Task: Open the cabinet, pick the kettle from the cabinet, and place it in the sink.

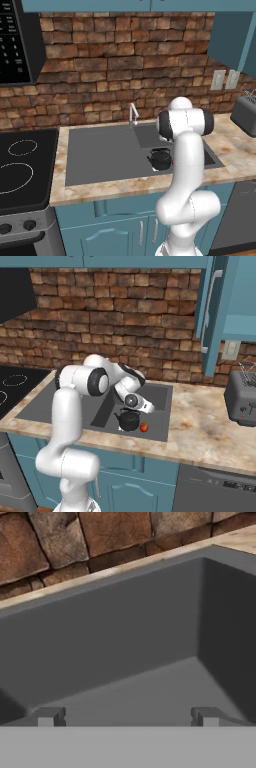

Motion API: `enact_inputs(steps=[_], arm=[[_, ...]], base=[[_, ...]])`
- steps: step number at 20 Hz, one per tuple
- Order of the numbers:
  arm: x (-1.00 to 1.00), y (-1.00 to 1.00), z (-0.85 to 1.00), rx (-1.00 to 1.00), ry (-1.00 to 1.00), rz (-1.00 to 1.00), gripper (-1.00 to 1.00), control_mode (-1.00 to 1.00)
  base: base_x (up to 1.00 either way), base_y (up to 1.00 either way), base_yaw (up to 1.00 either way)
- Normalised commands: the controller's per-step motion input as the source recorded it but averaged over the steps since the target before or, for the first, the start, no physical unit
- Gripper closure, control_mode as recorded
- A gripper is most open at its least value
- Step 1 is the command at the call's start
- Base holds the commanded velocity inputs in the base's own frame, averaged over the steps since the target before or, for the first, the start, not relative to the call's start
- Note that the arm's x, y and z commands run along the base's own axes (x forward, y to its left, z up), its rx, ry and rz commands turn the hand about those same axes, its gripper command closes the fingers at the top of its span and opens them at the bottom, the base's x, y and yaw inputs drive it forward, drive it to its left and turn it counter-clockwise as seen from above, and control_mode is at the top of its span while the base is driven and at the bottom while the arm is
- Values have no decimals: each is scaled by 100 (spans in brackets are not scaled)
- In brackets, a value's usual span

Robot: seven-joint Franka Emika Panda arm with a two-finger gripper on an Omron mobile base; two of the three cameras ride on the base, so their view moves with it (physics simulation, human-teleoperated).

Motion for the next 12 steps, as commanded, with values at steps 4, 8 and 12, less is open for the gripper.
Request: enact_inputs(steps=[4,8,12], arm=[[-20,-17,24,0,15,-7,-100,-100],[-19,-16,23,0,10,-5,-100,-100],[-14,-10,33,0,12,-3,-100,-100]], base=[[0,0,0],[0,0,0],[0,0,0]])
